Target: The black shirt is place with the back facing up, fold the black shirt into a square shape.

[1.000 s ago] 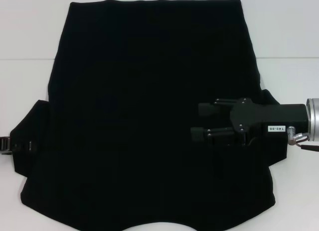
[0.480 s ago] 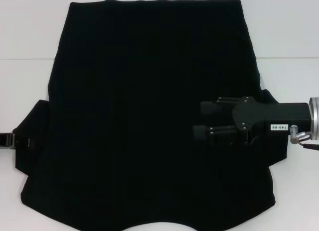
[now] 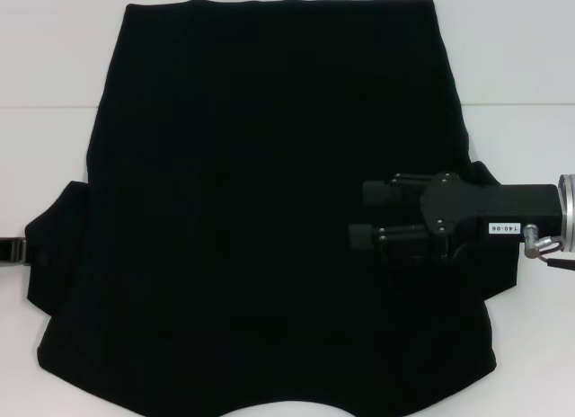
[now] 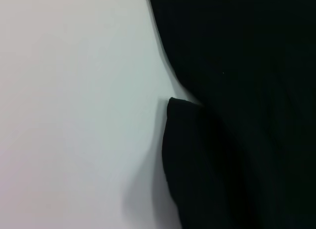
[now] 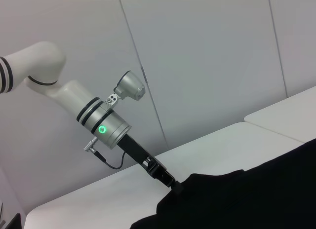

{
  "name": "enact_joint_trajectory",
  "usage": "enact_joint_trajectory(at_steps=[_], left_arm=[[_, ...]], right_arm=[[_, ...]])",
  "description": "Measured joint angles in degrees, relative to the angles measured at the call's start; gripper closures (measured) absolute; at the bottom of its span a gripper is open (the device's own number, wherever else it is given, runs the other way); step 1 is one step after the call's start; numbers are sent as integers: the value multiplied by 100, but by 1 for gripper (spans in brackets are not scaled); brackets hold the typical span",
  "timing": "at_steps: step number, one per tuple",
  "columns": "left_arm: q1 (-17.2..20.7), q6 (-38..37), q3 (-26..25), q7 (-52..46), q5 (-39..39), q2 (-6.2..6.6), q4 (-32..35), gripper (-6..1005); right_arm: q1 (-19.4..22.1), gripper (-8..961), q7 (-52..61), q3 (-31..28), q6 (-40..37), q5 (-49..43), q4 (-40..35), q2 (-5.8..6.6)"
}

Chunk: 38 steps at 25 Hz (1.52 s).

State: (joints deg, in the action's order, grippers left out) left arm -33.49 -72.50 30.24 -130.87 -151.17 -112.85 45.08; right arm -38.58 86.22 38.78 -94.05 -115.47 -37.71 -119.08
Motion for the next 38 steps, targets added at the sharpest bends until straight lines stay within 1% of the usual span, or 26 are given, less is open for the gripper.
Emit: enact_joint_trajectory(at_steps=[2, 7, 11, 17, 24, 29, 38], left_arm=[[0, 21, -8, -1, -1, 0, 1, 820], [34, 99, -65, -2, 5, 0, 40, 1000], [86, 119, -221, -6, 12, 11, 100, 1001], [181, 103, -447, 13, 12, 69, 206, 1000], [258, 124, -490, 12, 12, 66, 254, 1000], [320, 132, -758, 40, 11, 65, 298, 1000], [350, 208, -983, 49, 13, 74, 311, 1001]], right_arm=[[0, 88, 0, -3, 0, 0, 0, 0], [0, 87, 0, -16, 6, 1, 0, 0], [15, 87, 0, -20, 9, 66, 1, 0], [20, 87, 0, -29, 36, 135, 31, -3], [14, 87, 0, -29, 54, 150, 22, -35], [9, 87, 0, -29, 54, 165, 19, -35], [21, 88, -3, -29, 53, 209, 39, -35]])
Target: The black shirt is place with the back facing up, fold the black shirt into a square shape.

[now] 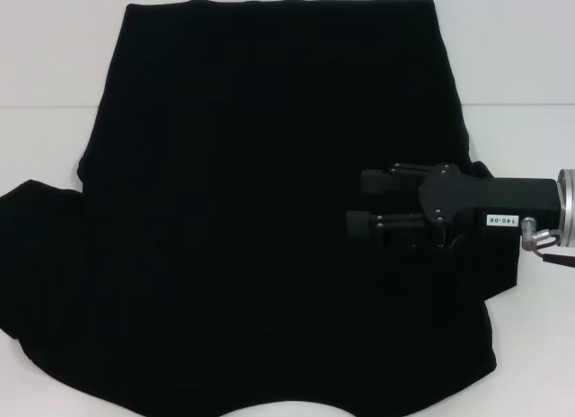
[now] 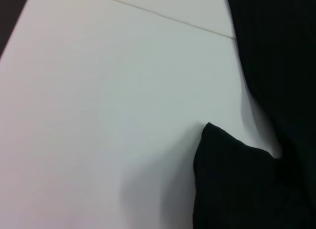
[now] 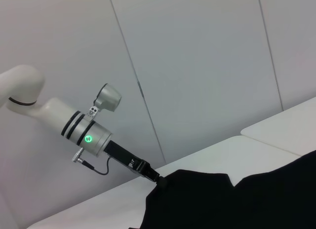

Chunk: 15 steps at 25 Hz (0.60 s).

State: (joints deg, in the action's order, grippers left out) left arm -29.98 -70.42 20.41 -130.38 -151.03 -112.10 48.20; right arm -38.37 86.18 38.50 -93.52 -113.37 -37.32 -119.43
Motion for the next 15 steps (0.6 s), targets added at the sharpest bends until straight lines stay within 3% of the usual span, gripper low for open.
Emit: enact_joint_trajectory(at_steps=[15], left_arm=[[8, -5, -133, -25, 4, 35, 51, 1000]], right_arm=[[44, 88, -17, 0, 0, 32, -7, 0]])
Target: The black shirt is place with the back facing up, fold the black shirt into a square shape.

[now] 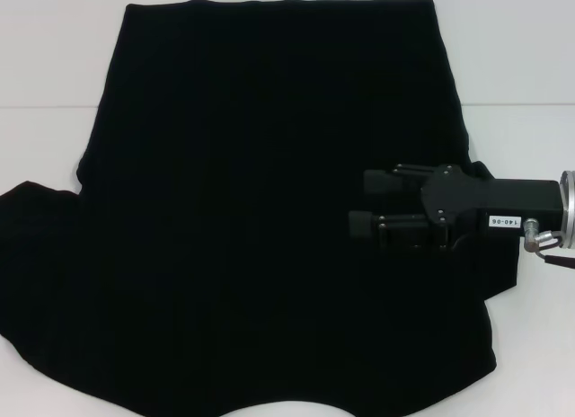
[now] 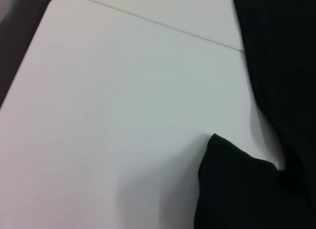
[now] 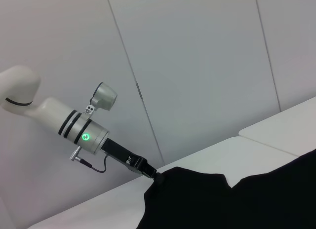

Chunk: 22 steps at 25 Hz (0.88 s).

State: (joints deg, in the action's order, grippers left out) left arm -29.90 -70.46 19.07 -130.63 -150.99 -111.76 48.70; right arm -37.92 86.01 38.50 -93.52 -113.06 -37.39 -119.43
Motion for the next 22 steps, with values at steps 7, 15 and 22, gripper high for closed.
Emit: enact_joint_trajectory(at_steps=[7, 15, 22], left_arm=[[29, -131, 0, -10, 26, -3, 66, 1000], [44, -309, 0, -27, 84, 0, 108, 1001], [113, -319, 0, -42, 84, -17, 153, 1001]], right_arm=[[11, 87, -7, 0, -22, 47, 4, 0], [30, 88, -31, 0, -20, 48, 13, 8], [31, 87, -39, 0, -24, 48, 1, 9]])
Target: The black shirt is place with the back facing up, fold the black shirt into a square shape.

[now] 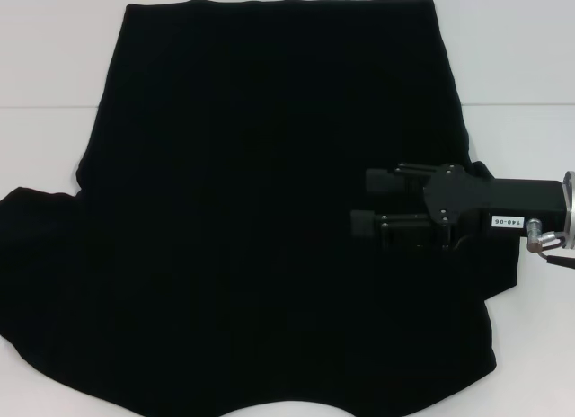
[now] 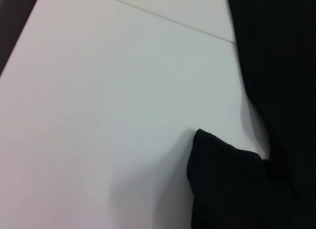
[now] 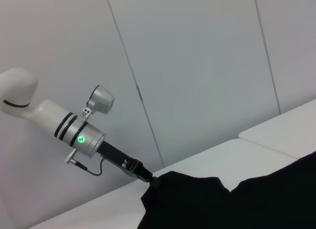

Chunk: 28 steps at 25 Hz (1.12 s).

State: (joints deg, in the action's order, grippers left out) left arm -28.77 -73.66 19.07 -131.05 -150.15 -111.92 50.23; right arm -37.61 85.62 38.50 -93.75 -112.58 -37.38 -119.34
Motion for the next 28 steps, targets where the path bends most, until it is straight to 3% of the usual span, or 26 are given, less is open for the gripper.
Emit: enact_joint_trajectory(at_steps=[10, 16, 23, 28], left_arm=[[-46, -107, 17, 52, 187, -13, 7, 993], [-268, -568, 54, 500, 855, -62, -29, 953], [-719, -1394, 98, 1655, 1251, -554, -73, 906], [-794, -1472, 642, 1780, 1298, -749, -120, 873]], right_arm=[[14, 94, -2, 0, -19, -1, -7, 0], [39, 100, -6, 0, -21, -1, -17, -1], [65, 108, -10, 0, -30, -1, -25, 0], [74, 114, 12, 0, -31, -1, -34, 9]])
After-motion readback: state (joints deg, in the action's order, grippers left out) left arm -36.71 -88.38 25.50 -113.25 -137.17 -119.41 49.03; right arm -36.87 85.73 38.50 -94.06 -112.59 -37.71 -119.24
